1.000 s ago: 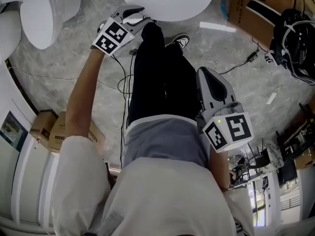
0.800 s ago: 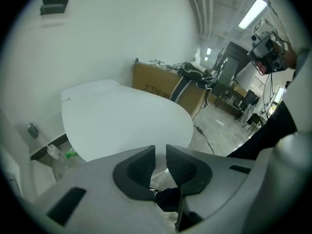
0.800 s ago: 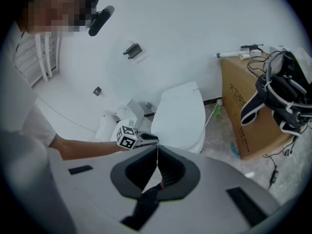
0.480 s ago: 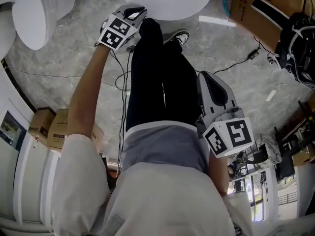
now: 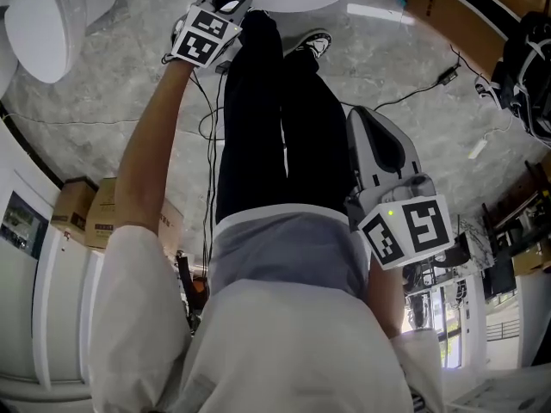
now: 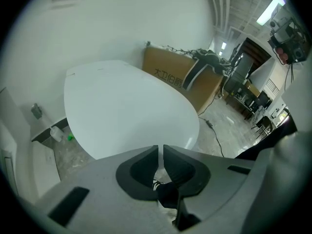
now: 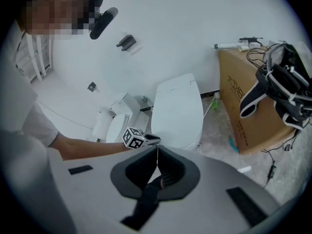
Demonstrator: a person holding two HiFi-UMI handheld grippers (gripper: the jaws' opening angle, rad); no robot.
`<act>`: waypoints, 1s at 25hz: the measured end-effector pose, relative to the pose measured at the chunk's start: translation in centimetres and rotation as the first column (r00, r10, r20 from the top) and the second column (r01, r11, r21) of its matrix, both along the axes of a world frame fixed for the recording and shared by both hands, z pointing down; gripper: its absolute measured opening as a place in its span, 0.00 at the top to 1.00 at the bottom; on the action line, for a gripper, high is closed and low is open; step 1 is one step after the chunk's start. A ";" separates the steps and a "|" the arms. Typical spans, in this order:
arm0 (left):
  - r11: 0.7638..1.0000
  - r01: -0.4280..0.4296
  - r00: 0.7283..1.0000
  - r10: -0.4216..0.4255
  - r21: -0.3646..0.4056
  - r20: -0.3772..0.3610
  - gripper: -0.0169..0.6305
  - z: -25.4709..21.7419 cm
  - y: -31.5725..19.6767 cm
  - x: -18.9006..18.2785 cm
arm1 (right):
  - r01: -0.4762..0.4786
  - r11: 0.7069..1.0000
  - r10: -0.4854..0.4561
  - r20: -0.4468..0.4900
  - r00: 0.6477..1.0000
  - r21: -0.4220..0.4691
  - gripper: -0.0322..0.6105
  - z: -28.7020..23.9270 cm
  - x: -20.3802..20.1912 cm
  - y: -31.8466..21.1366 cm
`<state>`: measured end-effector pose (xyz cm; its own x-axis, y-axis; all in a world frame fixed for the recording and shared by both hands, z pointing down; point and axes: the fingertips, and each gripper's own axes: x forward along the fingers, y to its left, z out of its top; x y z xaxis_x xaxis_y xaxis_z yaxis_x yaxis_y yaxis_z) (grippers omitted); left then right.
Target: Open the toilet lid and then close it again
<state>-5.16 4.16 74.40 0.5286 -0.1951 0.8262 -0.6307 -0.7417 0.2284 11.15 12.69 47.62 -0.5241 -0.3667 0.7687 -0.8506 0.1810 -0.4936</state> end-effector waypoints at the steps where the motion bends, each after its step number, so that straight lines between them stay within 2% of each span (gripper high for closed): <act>1: 1.000 -0.007 1.000 0.007 0.003 0.012 0.92 0.2 0.0 0.1 | -0.001 1.000 0.001 -0.003 1.000 -0.002 0.93 0.1 0.1 0.0; 4: 1.000 -0.028 0.998 0.027 0.013 0.050 0.92 0.8 0.1 0.1 | -0.007 1.000 0.006 -0.006 1.000 -0.005 0.93 0.4 0.2 -0.1; 12: 1.000 0.001 0.997 -0.002 0.013 0.071 0.93 2.0 0.2 -0.3 | -0.001 1.000 0.001 -0.006 1.000 -0.007 0.93 0.3 -0.8 -0.1; 19: 0.998 0.061 0.996 -0.060 -0.009 0.067 0.93 1.9 0.0 -0.4 | 0.042 0.999 -0.042 -0.019 0.999 0.016 0.93 0.0 -1.8 -0.7; 25: 0.991 0.119 0.993 -0.118 -0.054 0.023 0.95 0.6 0.6 -0.2 | 0.072 0.996 -0.070 -0.040 0.997 0.049 0.93 -0.6 -2.1 -1.4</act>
<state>-5.40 4.77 75.03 0.4882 -0.2089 0.8474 -0.7180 -0.6480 0.2539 9.07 11.29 46.98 -0.5204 -0.3683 0.7704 -0.8530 0.2651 -0.4495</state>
